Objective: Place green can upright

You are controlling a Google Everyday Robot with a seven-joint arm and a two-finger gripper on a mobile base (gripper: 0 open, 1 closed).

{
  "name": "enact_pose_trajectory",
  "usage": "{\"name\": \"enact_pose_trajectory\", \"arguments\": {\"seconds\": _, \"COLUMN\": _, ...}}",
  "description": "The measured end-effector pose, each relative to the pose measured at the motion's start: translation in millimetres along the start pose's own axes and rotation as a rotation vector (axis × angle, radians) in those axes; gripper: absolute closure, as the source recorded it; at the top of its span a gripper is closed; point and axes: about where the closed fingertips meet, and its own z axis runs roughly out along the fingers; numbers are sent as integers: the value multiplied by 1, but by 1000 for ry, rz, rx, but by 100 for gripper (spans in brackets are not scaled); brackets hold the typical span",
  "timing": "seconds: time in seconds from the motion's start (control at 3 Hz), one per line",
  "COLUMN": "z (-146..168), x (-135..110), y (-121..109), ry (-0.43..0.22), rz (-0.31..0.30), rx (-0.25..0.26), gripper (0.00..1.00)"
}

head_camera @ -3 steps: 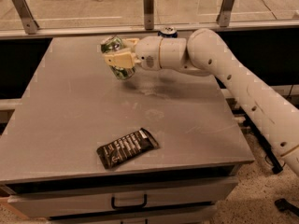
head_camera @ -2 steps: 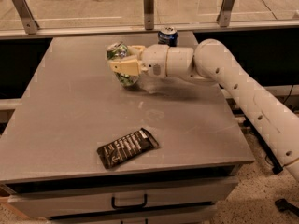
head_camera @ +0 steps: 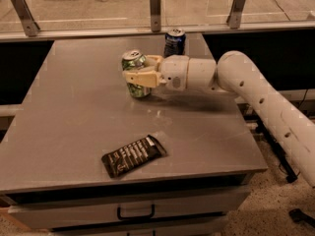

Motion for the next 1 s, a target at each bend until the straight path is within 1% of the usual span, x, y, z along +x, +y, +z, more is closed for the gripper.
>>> {"name": "enact_pose_trajectory", "arguments": {"seconds": 0.67, "z": 0, "x": -1, "y": 0, "ry": 0, "rz": 0, "rx": 0, "gripper": 12}}
{"name": "enact_pose_trajectory", "arguments": {"seconds": 1.0, "z": -26, "x": 0, "y": 7, "ry": 22, "rz": -14, "rx": 21, "gripper": 0}}
